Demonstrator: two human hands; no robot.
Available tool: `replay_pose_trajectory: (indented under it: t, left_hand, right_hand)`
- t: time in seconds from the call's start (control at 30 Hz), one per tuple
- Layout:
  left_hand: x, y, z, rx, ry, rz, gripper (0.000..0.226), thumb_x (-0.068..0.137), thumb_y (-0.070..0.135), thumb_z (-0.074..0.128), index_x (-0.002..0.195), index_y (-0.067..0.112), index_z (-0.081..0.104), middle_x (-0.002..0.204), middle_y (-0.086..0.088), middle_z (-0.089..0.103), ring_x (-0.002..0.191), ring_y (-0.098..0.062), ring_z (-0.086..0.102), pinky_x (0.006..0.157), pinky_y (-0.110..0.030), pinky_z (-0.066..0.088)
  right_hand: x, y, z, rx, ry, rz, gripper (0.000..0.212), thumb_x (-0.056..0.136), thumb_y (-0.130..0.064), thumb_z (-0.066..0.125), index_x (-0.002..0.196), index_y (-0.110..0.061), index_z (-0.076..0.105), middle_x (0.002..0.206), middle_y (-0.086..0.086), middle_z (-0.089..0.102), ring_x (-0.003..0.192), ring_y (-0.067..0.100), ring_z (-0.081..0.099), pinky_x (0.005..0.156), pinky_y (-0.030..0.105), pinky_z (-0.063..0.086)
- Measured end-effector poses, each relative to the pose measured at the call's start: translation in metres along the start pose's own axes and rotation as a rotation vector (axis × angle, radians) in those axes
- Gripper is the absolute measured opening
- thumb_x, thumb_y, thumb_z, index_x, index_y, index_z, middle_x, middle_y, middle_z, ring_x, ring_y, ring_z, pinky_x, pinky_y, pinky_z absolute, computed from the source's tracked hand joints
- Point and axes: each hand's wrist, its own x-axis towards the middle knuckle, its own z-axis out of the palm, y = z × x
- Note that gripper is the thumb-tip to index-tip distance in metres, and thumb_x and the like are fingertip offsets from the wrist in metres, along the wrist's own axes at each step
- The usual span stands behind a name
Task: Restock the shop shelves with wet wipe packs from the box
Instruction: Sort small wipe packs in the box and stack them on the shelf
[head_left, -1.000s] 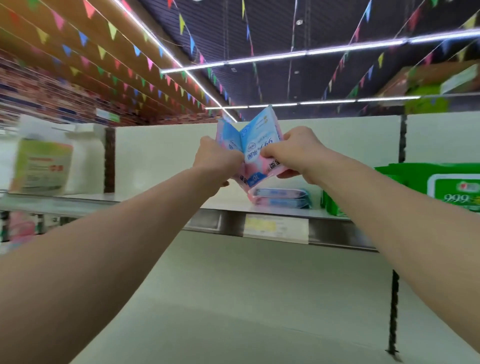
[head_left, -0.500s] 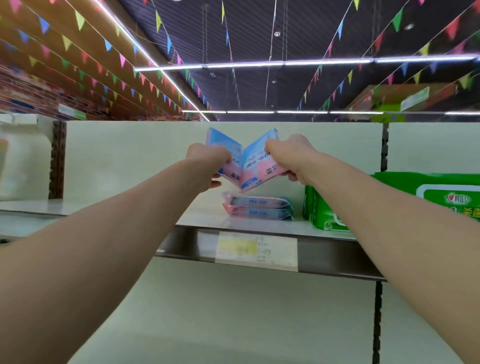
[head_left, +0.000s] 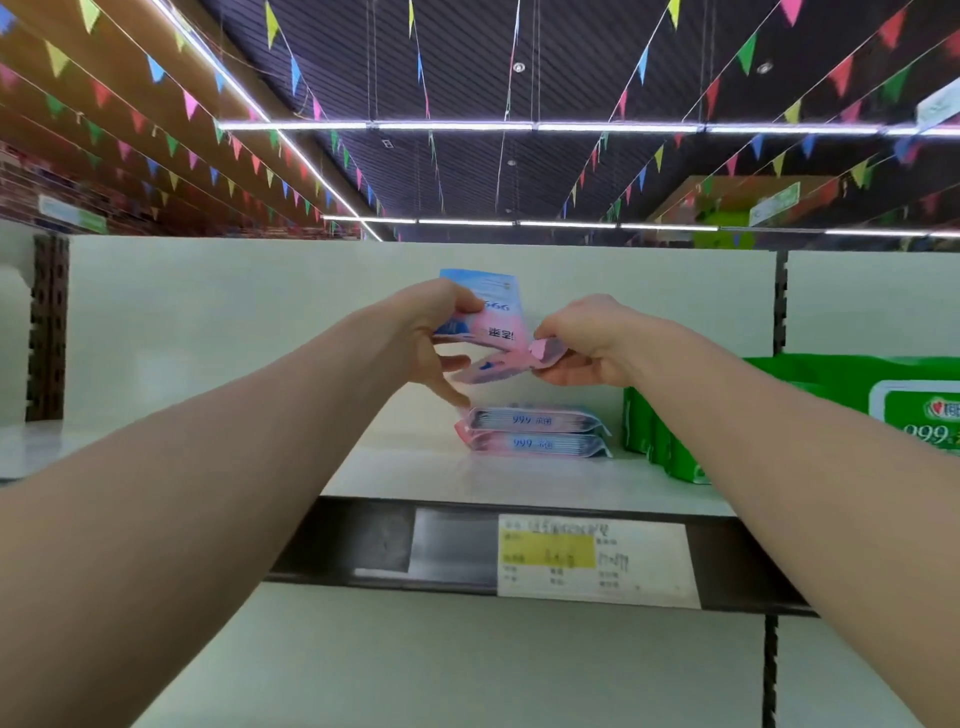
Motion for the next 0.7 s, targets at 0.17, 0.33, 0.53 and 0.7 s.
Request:
replay_pose_trajectory:
  t: [0.17, 0.33, 0.53, 0.7]
  left_hand:
    - [0.015, 0.009, -0.001, 0.015, -0.023, -0.015, 0.016, 0.092, 0.013, 0.059, 0.105, 0.011, 0.049, 0.099, -0.012, 0.065, 0.102, -0.031, 0.061, 0.082, -0.064, 0.049]
    - [0.035, 0.012, 0.003, 0.061, -0.065, -0.044, 0.014, 0.093, 0.016, 0.059, 0.102, 0.009, 0.050, 0.095, -0.011, 0.067, 0.086, -0.027, 0.067, 0.075, -0.055, 0.055]
    - [0.052, 0.013, 0.010, 0.137, -0.144, -0.064, 0.023, 0.092, 0.012, 0.056, 0.114, 0.010, 0.049, 0.103, -0.012, 0.066, 0.091, -0.028, 0.064, 0.082, -0.062, 0.050]
    - [0.053, 0.008, 0.008, 0.334, -0.101, -0.030, 0.015, 0.091, 0.017, 0.059, 0.105, 0.013, 0.053, 0.085, -0.003, 0.068, 0.075, -0.015, 0.062, 0.100, -0.052, 0.040]
  right_hand:
    - [0.010, 0.001, 0.000, 0.051, -0.097, 0.085, 0.012, 0.097, -0.002, 0.044, 0.097, 0.003, 0.055, 0.075, 0.015, 0.070, 0.068, 0.024, 0.070, 0.064, 0.031, 0.059]
    - [0.011, 0.008, -0.010, -0.260, -0.112, 0.003, 0.036, 0.090, 0.010, 0.048, 0.124, -0.001, 0.052, 0.093, 0.020, 0.069, 0.068, 0.020, 0.067, 0.068, 0.030, 0.059]
    - [0.012, 0.013, 0.004, -1.124, 0.089, -0.374, 0.009, 0.083, -0.012, 0.060, 0.091, -0.010, 0.057, 0.095, 0.010, 0.065, 0.079, 0.028, 0.056, 0.059, 0.030, 0.041]
    - [0.017, 0.021, 0.013, -1.484, 0.187, -0.585, 0.017, 0.093, -0.018, 0.051, 0.105, -0.015, 0.062, 0.106, 0.008, 0.064, 0.097, 0.029, 0.060, 0.065, 0.027, 0.031]
